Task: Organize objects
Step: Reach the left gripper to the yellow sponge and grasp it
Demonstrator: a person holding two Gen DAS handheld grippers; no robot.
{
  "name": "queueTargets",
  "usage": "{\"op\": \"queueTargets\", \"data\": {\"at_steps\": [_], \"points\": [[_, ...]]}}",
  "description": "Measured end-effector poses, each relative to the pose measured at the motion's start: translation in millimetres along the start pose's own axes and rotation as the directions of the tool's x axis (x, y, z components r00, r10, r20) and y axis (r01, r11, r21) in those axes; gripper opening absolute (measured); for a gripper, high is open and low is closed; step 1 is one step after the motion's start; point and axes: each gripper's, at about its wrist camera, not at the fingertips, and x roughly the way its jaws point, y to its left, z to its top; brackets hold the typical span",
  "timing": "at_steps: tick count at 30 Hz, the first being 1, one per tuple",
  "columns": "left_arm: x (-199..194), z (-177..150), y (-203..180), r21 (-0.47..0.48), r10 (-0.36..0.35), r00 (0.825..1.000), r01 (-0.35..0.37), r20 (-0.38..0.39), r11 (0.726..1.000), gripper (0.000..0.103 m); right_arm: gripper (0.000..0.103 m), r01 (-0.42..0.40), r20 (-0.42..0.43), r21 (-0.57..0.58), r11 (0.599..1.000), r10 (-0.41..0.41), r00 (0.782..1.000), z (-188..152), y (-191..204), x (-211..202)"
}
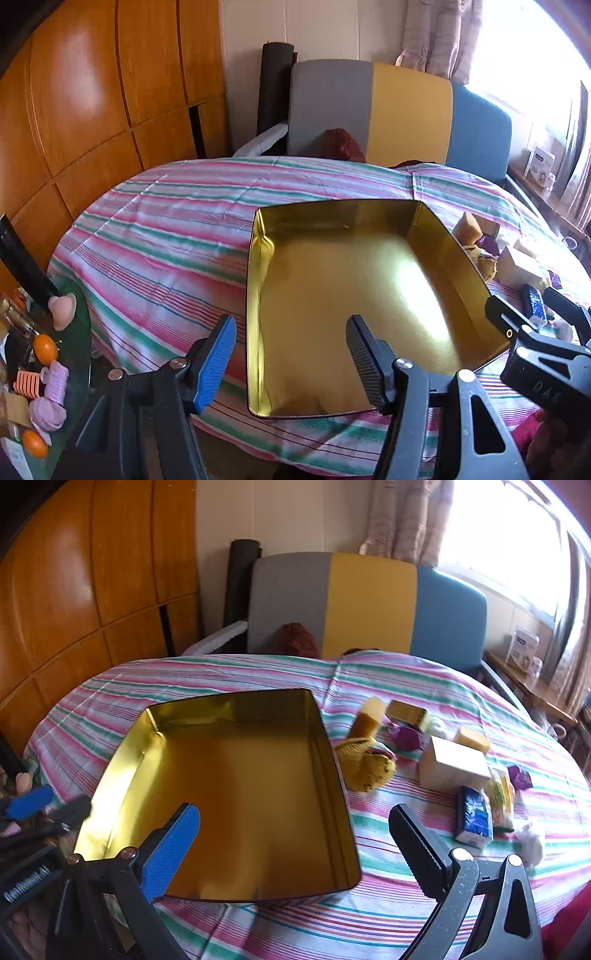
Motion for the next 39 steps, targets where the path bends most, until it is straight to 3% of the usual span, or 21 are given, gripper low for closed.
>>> {"op": "queueTargets", "data": {"at_steps": [11, 15, 20, 27, 33, 39], "points": [[-10.6, 11.2, -17.3, 0.116, -0.014, 0.999, 0.008, 0.051, 0.993, 0.063, 0.103, -0.032, -0.012, 0.066, 0.997, 0.033, 0.999, 6.4, -29.3, -2.5], [-7.0, 11.2, -25.6, 0.148, -0.046, 0.999, 0.041, 0.029, 0.988, 0.064, 0.103, -0.025, -0.017, 0.075, 0.997, 0.026, 1.0, 6.8, -37.1, -2.4], [-2.0, 11.2, -34.0, 0.164, -0.08, 0.997, 0.081, -0.009, 0.983, 0.072, 0.103, -0.011, -0.024, 0.095, 0.995, 0.013, 1.0, 6.4, -48.8, -1.3], [17.5, 13.5, -44.9, 0.21, -0.077, 0.992, 0.096, -0.099, 0.973, 0.073, 0.103, 0.012, -0.03, 0.125, 0.992, -0.008, 1.0, 7.6, -75.6, 0.7], [26.7, 27.2, -54.8, 0.205, -0.172, 0.966, 0.211, -0.192, 0.956, 0.072, 0.103, 0.041, -0.03, 0.159, 0.986, -0.036, 0.999, 6.1, -108.1, -2.7], [21.6, 60.0, -102.0, 0.289, -0.318, 0.928, 0.364, -0.192, 0.885, 0.07, 0.103, 0.114, -0.031, 0.195, 0.974, -0.11, 0.993, 7.2, -163.4, -12.7]]}}
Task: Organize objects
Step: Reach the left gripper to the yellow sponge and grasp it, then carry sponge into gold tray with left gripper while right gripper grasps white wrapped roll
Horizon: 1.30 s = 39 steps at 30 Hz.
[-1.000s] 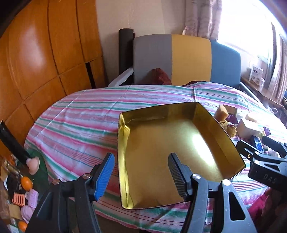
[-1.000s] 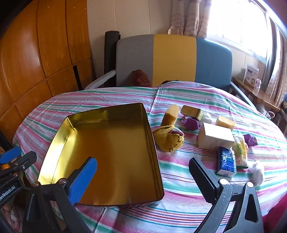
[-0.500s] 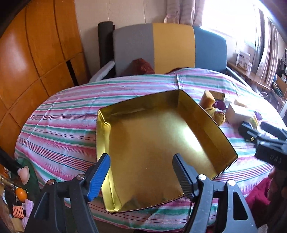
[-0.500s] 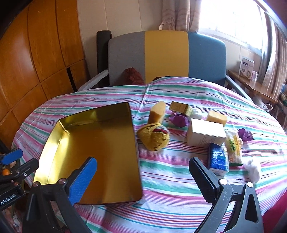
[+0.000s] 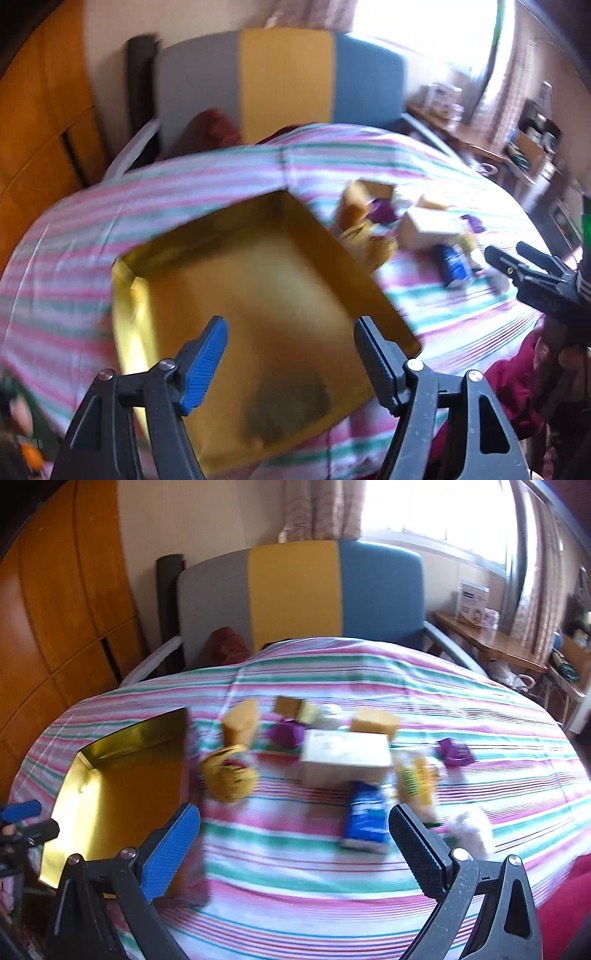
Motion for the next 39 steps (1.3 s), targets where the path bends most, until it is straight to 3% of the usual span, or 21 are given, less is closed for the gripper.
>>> {"op": "queueTargets", "data": {"at_steps": [5, 10, 18, 21, 23, 24, 28, 32, 35, 39], "points": [[31.0, 54.9, -35.7, 0.104, -0.064, 0.998, 0.062, 0.012, 0.993, 0.064, 0.103, 0.05, 0.022, 0.024, 0.998, -0.051, 0.998, 13.9, -42.9, -2.1], [91.7, 100.2, -62.9, 0.143, -0.052, 0.997, 0.06, -0.055, 0.988, 0.062, 0.103, 0.044, 0.031, 0.042, 0.998, -0.045, 0.998, 24.1, -84.1, 12.3], [169.5, 129.0, -91.0, 0.224, 0.022, 0.987, 0.014, -0.158, 0.974, 0.055, 0.103, -0.085, -0.002, 0.226, 0.97, 0.088, 0.996, 24.3, -125.3, 31.6], [196.2, 132.9, -92.0, 0.236, 0.051, 0.98, -0.004, -0.194, 0.972, 0.049, 0.103, -0.104, 0.003, 0.252, 0.962, 0.107, 0.994, 23.4, -126.8, 31.2], [213.5, 132.5, -89.5, 0.223, 0.058, 0.972, -0.006, -0.227, 0.975, 0.03, 0.103, -0.109, 0.013, 0.264, 0.958, 0.109, 0.994, 23.5, -128.6, 29.8], [216.5, 131.4, -87.3, 0.211, 0.055, 0.973, -0.007, -0.224, 0.978, 0.03, 0.103, -0.111, 0.015, 0.269, 0.957, 0.111, 0.994, 23.7, -130.4, 30.1], [188.5, 124.8, -81.8, 0.16, 0.01, 0.99, 0.013, -0.141, 0.987, 0.029, 0.1, -0.06, 0.046, 0.301, 0.952, 0.048, 0.998, 24.9, -141.2, 23.9], [138.7, 115.6, -79.5, 0.146, -0.012, 0.999, 0.016, -0.033, 0.989, 0.029, 0.092, -0.023, 0.048, 0.427, 0.904, 0.003, 0.999, 21.1, -169.6, 23.0], [101.8, 103.0, -77.9, 0.146, -0.04, 0.999, 0.035, 0.031, 0.989, 0.029, 0.085, -0.003, -0.014, 0.509, 0.861, 0.011, 1.0, 15.4, -187.1, 34.0], [68.7, 82.2, -73.1, 0.134, -0.074, 0.995, 0.064, 0.069, 0.989, 0.029, 0.066, 0.04, -0.109, 0.512, 0.858, 0.019, 0.994, 10.7, -189.6, 50.1]]}}
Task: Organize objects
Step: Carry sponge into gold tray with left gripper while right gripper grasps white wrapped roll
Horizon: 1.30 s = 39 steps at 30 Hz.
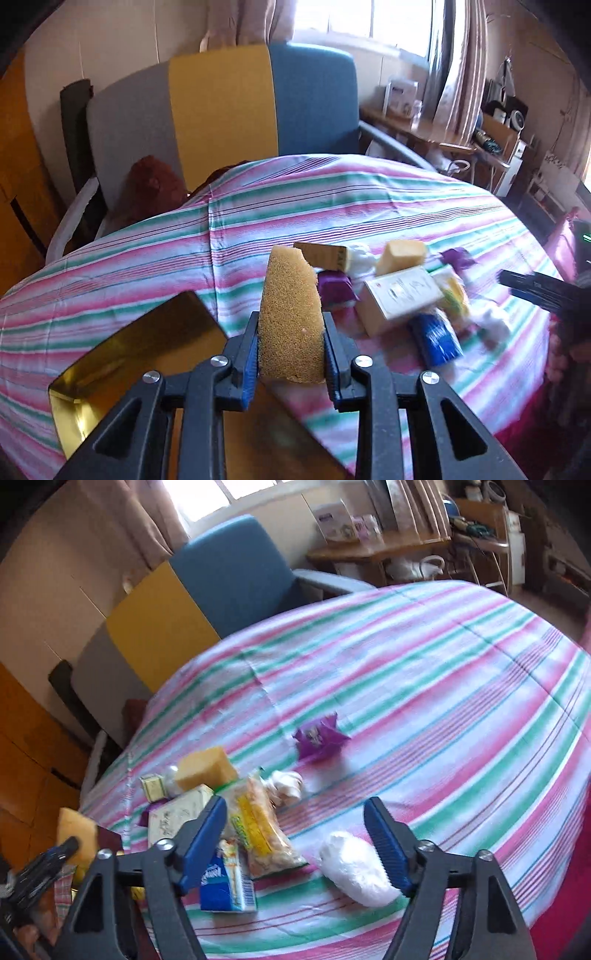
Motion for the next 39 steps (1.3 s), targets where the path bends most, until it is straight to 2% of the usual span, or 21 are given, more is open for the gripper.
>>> {"op": "queueTargets", "data": {"at_steps": [3, 6, 10, 11, 12, 13, 16, 20, 21, 22, 23, 24, 31, 37, 39], "points": [[-18.1, -16.2, 7.3, -0.032, -0.019, 1.0, 0.02, 0.01, 0.999, 0.029, 0.06, -0.002, -0.001, -0.008, 1.0, 0.002, 1.0, -1.3, 0.4, -0.6], [-36.7, -39.4, 17.5, -0.069, -0.023, 1.0, 0.024, 0.015, 0.997, 0.029, 0.057, 0.001, 0.036, 0.047, 0.999, -0.003, 0.999, 1.7, -11.9, -8.7], [-54.5, -69.3, 29.5, -0.119, -0.005, 1.0, 0.005, 0.005, 0.993, 0.029, 0.057, 0.044, -0.082, 0.037, 0.998, -0.04, 0.996, -3.4, -11.7, 10.7], [-59.2, -77.9, 35.9, -0.14, 0.002, 1.0, -0.003, -0.003, 0.99, 0.029, 0.059, 0.07, -0.111, 0.012, 0.998, -0.068, 0.992, -6.2, -8.3, 16.6], [-62.3, -83.8, 42.2, -0.159, 0.009, 1.0, -0.01, -0.007, 0.987, 0.029, 0.066, 0.096, -0.134, -0.009, 0.995, -0.096, 0.986, -9.2, -6.3, 21.5], [-67.0, -91.6, 52.6, -0.189, 0.02, 1.0, -0.022, -0.014, 0.982, 0.029, 0.071, 0.12, -0.148, -0.02, 0.993, -0.122, 0.982, -11.5, -6.2, 24.8], [-71.9, -108.0, 82.8, -0.274, 0.053, 0.998, -0.06, -0.034, 0.96, 0.029, 0.071, 0.182, -0.168, -0.05, 0.982, -0.188, 0.968, -15.8, -7.5, 31.1], [-77.5, -128.4, 140.4, -0.419, 0.105, 0.992, -0.123, -0.066, 0.9, 0.029, 0.072, 0.236, -0.227, -0.112, 0.965, -0.256, 0.94, -23.4, -6.2, 45.2], [-77.9, -132.1, 151.0, -0.432, 0.123, 0.99, -0.14, -0.069, 0.891, 0.029, 0.07, 0.246, -0.233, -0.127, 0.961, -0.27, 0.934, -23.7, -3.9, 49.0], [-77.7, -133.0, 159.7, -0.439, 0.142, 0.987, -0.16, -0.075, 0.884, 0.029, 0.065, 0.262, -0.239, -0.147, 0.954, -0.291, 0.926, -25.3, -2.7, 51.3], [-76.2, -133.3, 168.1, -0.439, 0.157, 0.985, -0.175, -0.079, 0.881, 0.029, 0.058, 0.28, -0.25, -0.17, 0.945, -0.316, 0.915, -27.6, -2.2, 55.5], [-73.3, -132.2, 174.2, -0.436, 0.168, 0.982, -0.186, -0.081, 0.881, 0.029, 0.04, 0.292, -0.262, -0.191, 0.937, -0.335, 0.905, -29.9, -1.9, 59.7], [-28.4, -118.4, 213.6, -0.413, 0.228, 0.962, -0.269, -0.148, 0.87, 0.029, 0.036, 0.331, -0.232, -0.221, 0.918, -0.379, 0.896, -33.7, -5.0, 60.2], [8.3, -114.9, 238.1, -0.428, 0.256, 0.939, -0.334, -0.229, 0.84, 0.033, 0.036, 0.332, -0.217, -0.235, 0.914, -0.382, 0.898, -37.5, -10.1, 60.4], [12.2, -115.3, 243.4, -0.443, 0.24, 0.944, -0.32, -0.228, 0.837, 0.038, 0.036, 0.331, -0.213, -0.238, 0.913, -0.381, 0.9, -38.8, -11.8, 60.1]]}}
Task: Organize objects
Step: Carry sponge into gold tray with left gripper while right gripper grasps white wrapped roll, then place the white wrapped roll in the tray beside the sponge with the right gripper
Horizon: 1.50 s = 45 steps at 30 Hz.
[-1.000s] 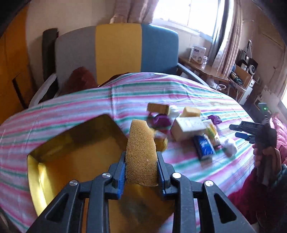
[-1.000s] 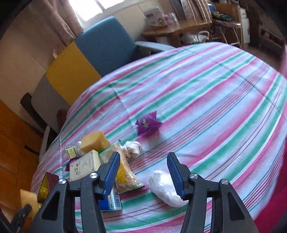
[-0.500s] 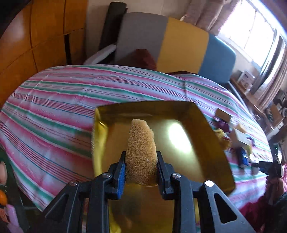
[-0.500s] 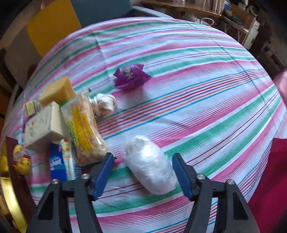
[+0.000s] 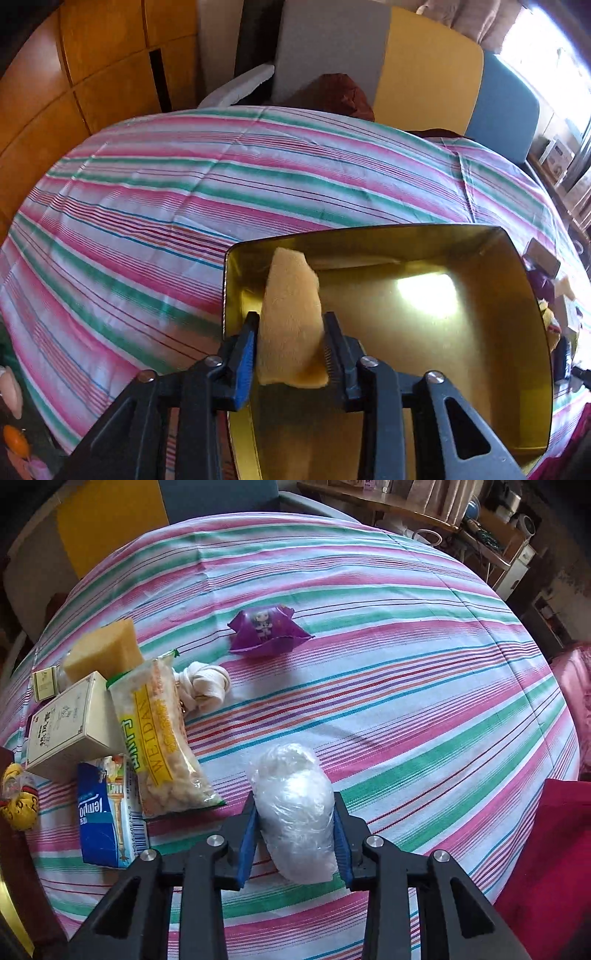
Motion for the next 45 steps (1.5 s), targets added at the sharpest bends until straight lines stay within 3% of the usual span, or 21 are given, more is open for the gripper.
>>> {"op": "queueTargets", "data": {"at_steps": [7, 12, 16, 20, 22, 24, 28, 34, 38, 42, 45], "points": [[-24.9, -1.1, 5.1, 0.015, 0.006, 0.998, -0.007, 0.057, 1.0, 0.049, 0.036, 0.007, 0.012, -0.015, 1.0, -0.007, 1.0, -1.2, -3.1, 1.1], [-73.1, -24.2, 14.3, -0.004, 0.001, 0.987, -0.001, 0.162, 1.0, 0.051, 0.036, -0.028, 0.104, 0.011, 1.0, 0.026, 0.994, 6.4, -15.7, -21.6], [-104.0, -62.5, 22.4, -0.021, 0.009, 0.981, -0.005, 0.192, 1.0, 0.051, 0.036, -0.111, 0.235, -0.036, 0.993, 0.116, 0.965, 26.0, 5.4, -46.7], [-113.6, -95.7, 30.0, -0.035, 0.072, 0.983, -0.067, 0.171, 0.997, 0.051, 0.036, -0.17, 0.278, -0.198, 0.965, 0.222, 0.935, 1.0, 59.4, -92.4], [-112.6, -105.7, 35.3, -0.051, 0.051, 0.987, -0.044, 0.15, 0.998, 0.051, 0.036, -0.21, 0.282, -0.275, 0.938, 0.287, 0.915, -16.4, 89.1, -115.7], [-113.4, -113.8, 38.3, -0.062, 0.043, 0.989, -0.034, 0.143, 0.997, 0.051, 0.036, -0.257, 0.263, -0.355, 0.899, 0.36, 0.895, -31.6, 123.1, -133.1], [-123.2, -122.6, 37.1, -0.07, 0.05, 0.983, -0.039, 0.175, 0.997, 0.051, 0.036, -0.362, 0.151, -0.522, 0.772, 0.502, 0.852, -69.6, 204.0, -157.8], [-136.7, -129.3, 39.4, -0.09, 0.061, 0.976, -0.043, 0.207, 0.995, 0.051, 0.036, -0.478, -0.073, -0.653, 0.587, 0.58, 0.812, -122.9, 311.5, -151.6], [-139.1, -130.8, 43.4, -0.115, 0.052, 0.977, -0.028, 0.209, 0.993, 0.052, 0.037, -0.529, -0.204, -0.652, 0.543, 0.547, 0.812, -145.9, 373.9, -125.8], [-137.3, -133.9, 45.6, -0.12, 0.051, 0.978, -0.027, 0.202, 0.992, 0.052, 0.037, -0.513, -0.25, -0.66, 0.55, 0.483, 0.839, -161.3, 422.7, -96.4], [-133.6, -135.7, 47.4, -0.119, 0.063, 0.979, -0.04, 0.196, 0.992, 0.052, 0.037, -0.509, -0.258, -0.649, 0.565, 0.467, 0.846, -163.8, 450.7, -83.7]]}}
